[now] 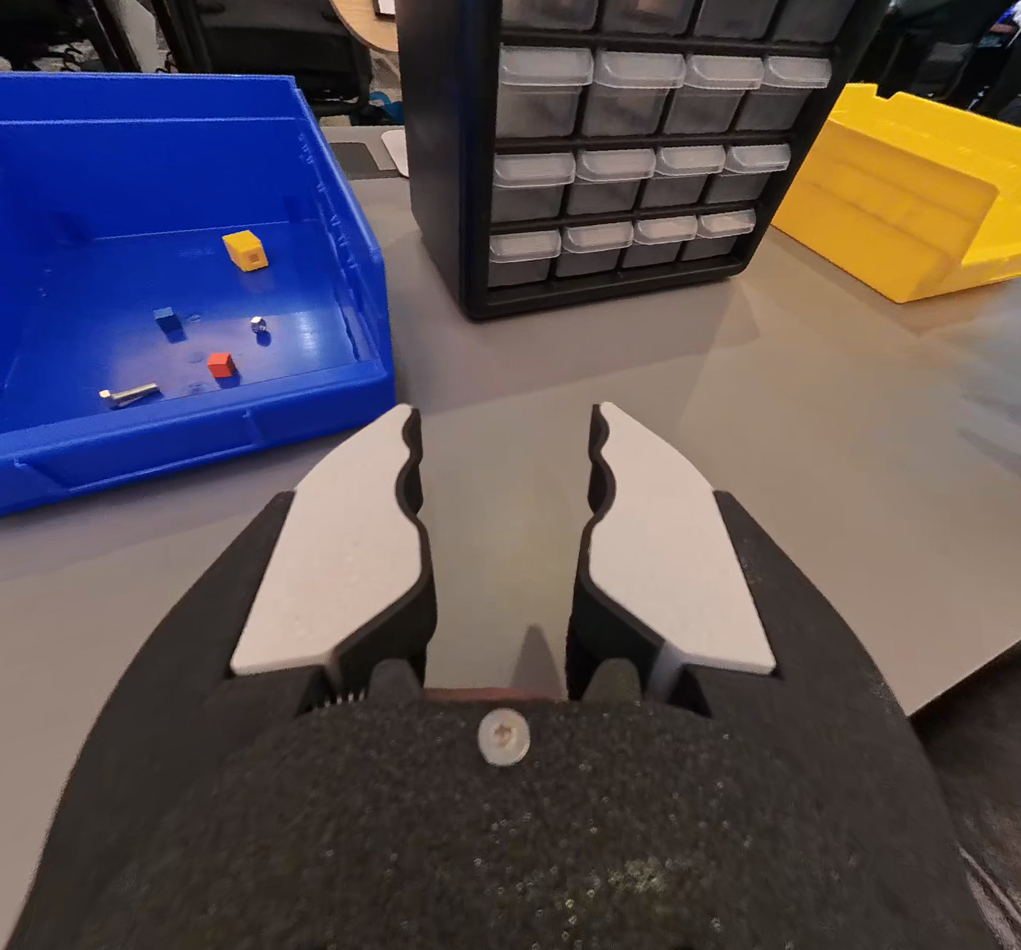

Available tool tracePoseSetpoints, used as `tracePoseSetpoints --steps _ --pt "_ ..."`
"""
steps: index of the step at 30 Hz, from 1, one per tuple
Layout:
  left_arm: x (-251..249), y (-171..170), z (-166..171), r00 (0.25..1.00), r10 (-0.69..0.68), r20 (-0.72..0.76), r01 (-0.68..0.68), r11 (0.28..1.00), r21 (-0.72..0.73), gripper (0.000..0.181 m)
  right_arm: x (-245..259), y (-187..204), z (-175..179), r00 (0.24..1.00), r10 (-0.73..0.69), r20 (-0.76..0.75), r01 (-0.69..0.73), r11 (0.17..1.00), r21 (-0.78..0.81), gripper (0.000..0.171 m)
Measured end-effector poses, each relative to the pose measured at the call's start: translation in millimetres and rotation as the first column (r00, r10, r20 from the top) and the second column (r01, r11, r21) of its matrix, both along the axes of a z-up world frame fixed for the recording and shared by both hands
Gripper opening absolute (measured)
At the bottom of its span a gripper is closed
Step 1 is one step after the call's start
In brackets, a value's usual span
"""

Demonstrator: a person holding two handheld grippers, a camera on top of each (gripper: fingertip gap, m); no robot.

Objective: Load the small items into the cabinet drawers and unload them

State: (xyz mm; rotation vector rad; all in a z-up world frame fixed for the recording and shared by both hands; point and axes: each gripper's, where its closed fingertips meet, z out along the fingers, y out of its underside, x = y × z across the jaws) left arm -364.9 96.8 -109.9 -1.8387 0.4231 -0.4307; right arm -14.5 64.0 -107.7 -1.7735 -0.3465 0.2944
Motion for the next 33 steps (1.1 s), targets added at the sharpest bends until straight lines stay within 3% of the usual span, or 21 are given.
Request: tracePoseSetpoints --steps 33 --pt "-8.2 -0.7 -9.9 0.999 0.015 -0.040 -0.016 0.999 -0.037 0.056 -9.3 5.3 -13.4 0.998 0.033 0.058 -0.030 0.998 -0.051 0.039"
